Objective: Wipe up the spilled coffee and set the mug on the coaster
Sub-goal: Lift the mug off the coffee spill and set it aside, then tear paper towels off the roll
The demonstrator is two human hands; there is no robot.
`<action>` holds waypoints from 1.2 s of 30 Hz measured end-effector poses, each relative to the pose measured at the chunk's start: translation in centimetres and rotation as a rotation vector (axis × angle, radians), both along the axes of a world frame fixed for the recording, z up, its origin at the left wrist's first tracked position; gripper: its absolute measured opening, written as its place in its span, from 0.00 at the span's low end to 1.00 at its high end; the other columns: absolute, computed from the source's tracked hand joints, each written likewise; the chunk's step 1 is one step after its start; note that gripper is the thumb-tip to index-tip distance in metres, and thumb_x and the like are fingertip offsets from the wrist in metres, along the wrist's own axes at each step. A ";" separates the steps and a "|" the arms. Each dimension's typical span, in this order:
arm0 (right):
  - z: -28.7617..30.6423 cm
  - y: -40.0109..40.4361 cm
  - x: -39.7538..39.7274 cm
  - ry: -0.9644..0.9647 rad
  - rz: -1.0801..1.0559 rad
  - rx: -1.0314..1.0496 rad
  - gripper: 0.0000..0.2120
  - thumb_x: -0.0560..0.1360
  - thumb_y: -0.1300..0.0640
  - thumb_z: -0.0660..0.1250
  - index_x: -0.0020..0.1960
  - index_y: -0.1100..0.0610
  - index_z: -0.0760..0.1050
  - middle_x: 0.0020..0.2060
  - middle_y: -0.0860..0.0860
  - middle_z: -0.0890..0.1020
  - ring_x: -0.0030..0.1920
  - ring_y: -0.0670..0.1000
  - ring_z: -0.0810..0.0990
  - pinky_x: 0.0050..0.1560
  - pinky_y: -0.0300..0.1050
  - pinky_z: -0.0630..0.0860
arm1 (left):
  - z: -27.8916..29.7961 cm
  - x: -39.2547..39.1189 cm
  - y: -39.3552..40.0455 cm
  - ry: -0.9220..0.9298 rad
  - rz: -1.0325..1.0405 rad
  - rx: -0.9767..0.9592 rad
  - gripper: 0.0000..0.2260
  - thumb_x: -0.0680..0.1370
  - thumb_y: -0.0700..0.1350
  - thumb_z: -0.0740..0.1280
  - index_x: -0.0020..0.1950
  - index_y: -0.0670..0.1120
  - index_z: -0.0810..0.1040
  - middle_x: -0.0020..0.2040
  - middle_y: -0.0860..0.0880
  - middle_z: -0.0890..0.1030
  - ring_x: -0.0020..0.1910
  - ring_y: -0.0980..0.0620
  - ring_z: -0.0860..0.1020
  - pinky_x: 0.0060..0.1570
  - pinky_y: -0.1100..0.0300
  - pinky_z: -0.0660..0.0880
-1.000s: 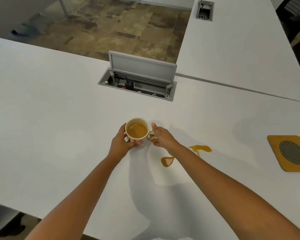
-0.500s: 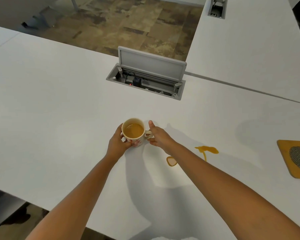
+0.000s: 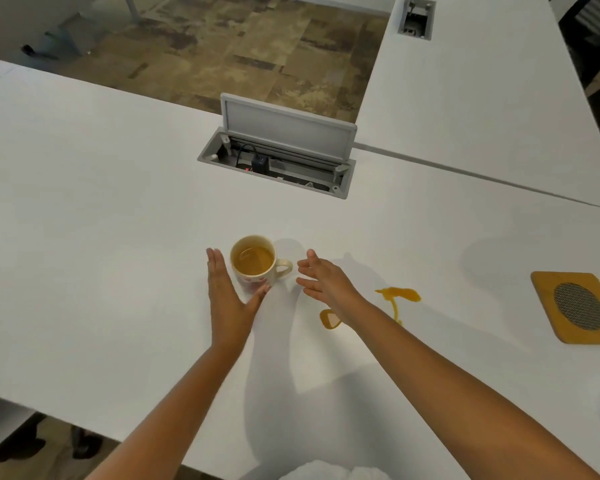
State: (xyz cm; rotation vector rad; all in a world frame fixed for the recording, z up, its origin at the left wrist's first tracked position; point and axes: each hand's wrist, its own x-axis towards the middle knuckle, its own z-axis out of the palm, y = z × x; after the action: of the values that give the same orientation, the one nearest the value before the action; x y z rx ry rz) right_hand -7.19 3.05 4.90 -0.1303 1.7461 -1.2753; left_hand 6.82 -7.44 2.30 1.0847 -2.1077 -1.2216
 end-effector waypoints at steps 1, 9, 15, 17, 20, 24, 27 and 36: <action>0.1 1.2 -0.1 -0.009 -0.031 -0.005 0.20 0.76 0.38 0.55 0.55 0.51 0.73 0.63 0.52 0.76 0.54 0.49 0.78 0.54 0.42 0.74 | 0.2 0.3 1.4 0.030 -0.001 -0.048 0.40 0.71 0.56 0.67 0.74 0.58 0.44 0.76 0.59 0.47 0.72 0.65 0.48 0.69 0.63 0.51; 1.1 11.6 0.7 -0.264 -0.410 -0.128 0.13 0.80 0.50 0.56 0.52 0.57 0.75 0.58 0.55 0.79 0.56 0.56 0.80 0.57 0.48 0.76 | 2.2 -3.0 9.9 0.014 -0.393 -0.088 0.19 0.79 0.41 0.59 0.69 0.51 0.64 0.69 0.54 0.68 0.68 0.54 0.67 0.64 0.69 0.61; 2.9 16.9 0.8 -0.194 -0.594 -0.214 0.11 0.80 0.55 0.56 0.53 0.57 0.75 0.53 0.55 0.81 0.52 0.53 0.82 0.54 0.46 0.77 | 3.9 -7.0 14.0 -0.031 -0.629 -0.081 0.15 0.79 0.39 0.58 0.65 0.45 0.70 0.69 0.48 0.69 0.68 0.51 0.68 0.65 0.61 0.64; 3.7 18.5 0.5 -0.149 -0.646 -0.216 0.10 0.80 0.56 0.56 0.53 0.57 0.75 0.54 0.55 0.81 0.52 0.52 0.82 0.52 0.44 0.77 | 4.4 -8.1 15.6 -0.030 -0.674 -0.083 0.14 0.79 0.39 0.57 0.64 0.44 0.71 0.69 0.47 0.69 0.68 0.51 0.68 0.63 0.67 0.60; 4.9 20.8 0.1 0.055 -0.695 -0.054 0.09 0.79 0.54 0.58 0.56 0.55 0.73 0.57 0.53 0.79 0.54 0.51 0.79 0.57 0.43 0.73 | 5.6 -9.7 18.4 -0.029 -0.714 -0.048 0.14 0.79 0.40 0.58 0.65 0.44 0.70 0.68 0.46 0.70 0.67 0.49 0.69 0.63 0.65 0.61; 7.0 24.6 -0.3 0.446 -0.688 0.224 0.13 0.78 0.51 0.59 0.61 0.53 0.70 0.61 0.51 0.76 0.57 0.48 0.74 0.53 0.39 0.69 | 7.9 -11.9 22.3 0.011 -0.804 -0.027 0.15 0.79 0.40 0.58 0.66 0.46 0.69 0.68 0.47 0.71 0.67 0.49 0.68 0.67 0.53 0.67; 8.8 28.0 -0.4 0.740 -0.711 0.387 0.14 0.77 0.52 0.62 0.62 0.53 0.69 0.64 0.52 0.74 0.62 0.51 0.73 0.54 0.40 0.69 | 8.8 -13.2 24.9 0.038 -0.880 -0.070 0.15 0.78 0.40 0.59 0.65 0.46 0.70 0.68 0.48 0.71 0.68 0.51 0.68 0.65 0.58 0.65; 10.4 37.4 -3.0 1.126 -0.887 1.034 0.21 0.73 0.53 0.69 0.64 0.55 0.69 0.70 0.59 0.66 0.69 0.61 0.63 0.65 0.62 0.62 | 7.8 -14.0 27.5 -0.009 -0.975 -0.117 0.12 0.78 0.40 0.61 0.61 0.47 0.74 0.69 0.51 0.69 0.68 0.52 0.68 0.60 0.61 0.68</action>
State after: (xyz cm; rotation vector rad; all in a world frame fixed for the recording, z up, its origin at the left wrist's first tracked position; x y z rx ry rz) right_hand -10.17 40.48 15.31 0.7363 3.4797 -0.6064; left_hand -7.18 20.08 10.09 -0.0688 -2.7605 -1.4222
